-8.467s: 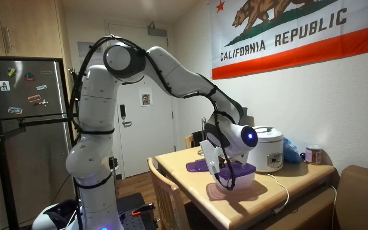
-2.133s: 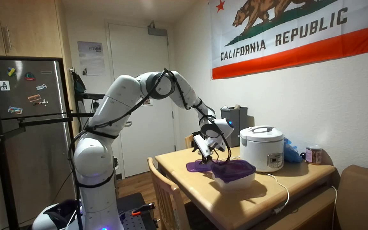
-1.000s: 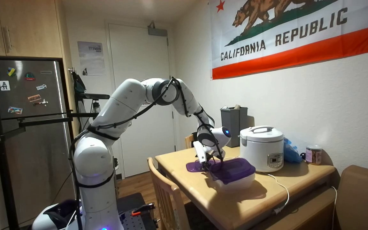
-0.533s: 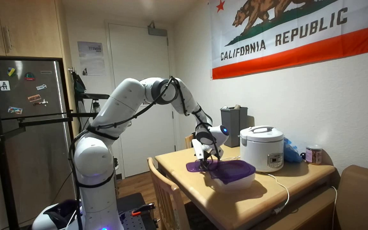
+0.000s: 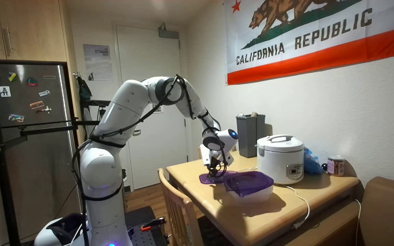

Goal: Pick up two purple lids from the table and put them on top of the lunch box

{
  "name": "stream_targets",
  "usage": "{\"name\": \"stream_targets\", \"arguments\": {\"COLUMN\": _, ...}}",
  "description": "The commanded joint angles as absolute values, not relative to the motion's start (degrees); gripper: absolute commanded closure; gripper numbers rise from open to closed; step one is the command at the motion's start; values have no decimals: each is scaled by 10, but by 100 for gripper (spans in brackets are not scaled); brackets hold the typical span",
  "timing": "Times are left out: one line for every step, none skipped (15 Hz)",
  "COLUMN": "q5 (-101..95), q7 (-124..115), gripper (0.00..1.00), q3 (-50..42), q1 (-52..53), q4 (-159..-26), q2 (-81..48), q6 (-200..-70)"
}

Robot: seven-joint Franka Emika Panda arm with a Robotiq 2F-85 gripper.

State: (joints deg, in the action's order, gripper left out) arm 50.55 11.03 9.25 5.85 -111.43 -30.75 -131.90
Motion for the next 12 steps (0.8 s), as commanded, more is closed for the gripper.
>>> {"name": "stream_targets", "arguments": {"q5": 488, "q7": 59, "gripper": 0, "q3": 85, "q1": 76, "q4": -1148, "q2": -282, "q6": -1356}}
{"name": "stream_targets", "arguments": {"q5": 481, "q7": 50, "gripper": 0, "q3": 84, "q1": 79, "q4": -1148, "q2": -285, "q6": -1365}}
{"name": "stream_targets", "arguments": {"q5": 472, "q7": 38, "gripper": 0, "q3": 81, "q1": 82, "q4": -1147, "q2": -290, "q6": -1377}}
{"name": "stream_targets", "arguments": {"q5": 464, "q7": 28, "gripper": 0, "q3": 80, "q1": 83, "q4": -1145, "q2": -296, "q6": -1388}}
{"name": "stream_targets", "arguments": {"q5": 454, "q7": 16, "gripper": 0, "q3": 79, "q1": 85, "q4": -1144, "q2": -300, "q6": -1398}}
{"name": "stream_targets", "arguments": {"q5": 446, "q7": 6, "gripper": 0, "q3": 78, "q1": 85, "q4": -1142, "q2": -304, "q6": -1406}}
{"name": "stream_targets", "arguments": {"q5": 437, "q7": -3, "gripper": 0, "q3": 78, "q1": 85, "q4": -1141, "q2": -307, "q6": -1413}}
{"name": "stream_targets", "arguments": {"q5": 427, "q7": -13, "gripper": 0, "q3": 77, "q1": 85, "q4": -1138, "q2": -312, "q6": -1420}}
{"name": "stream_targets", "arguments": {"q5": 420, "q7": -19, "gripper": 0, "q3": 77, "q1": 84, "q4": -1135, "q2": -316, "q6": -1427}}
{"name": "stream_targets", "arguments": {"q5": 410, "q7": -28, "gripper": 0, "q3": 76, "q1": 84, "q4": -1132, "q2": -321, "q6": -1430}}
{"name": "stream_targets", "arguments": {"q5": 403, "q7": -34, "gripper": 0, "q3": 76, "q1": 83, "q4": -1129, "q2": -324, "q6": -1433}}
{"name": "stream_targets", "arguments": {"q5": 396, "q7": -39, "gripper": 0, "q3": 76, "q1": 82, "q4": -1126, "q2": -328, "q6": -1434}}
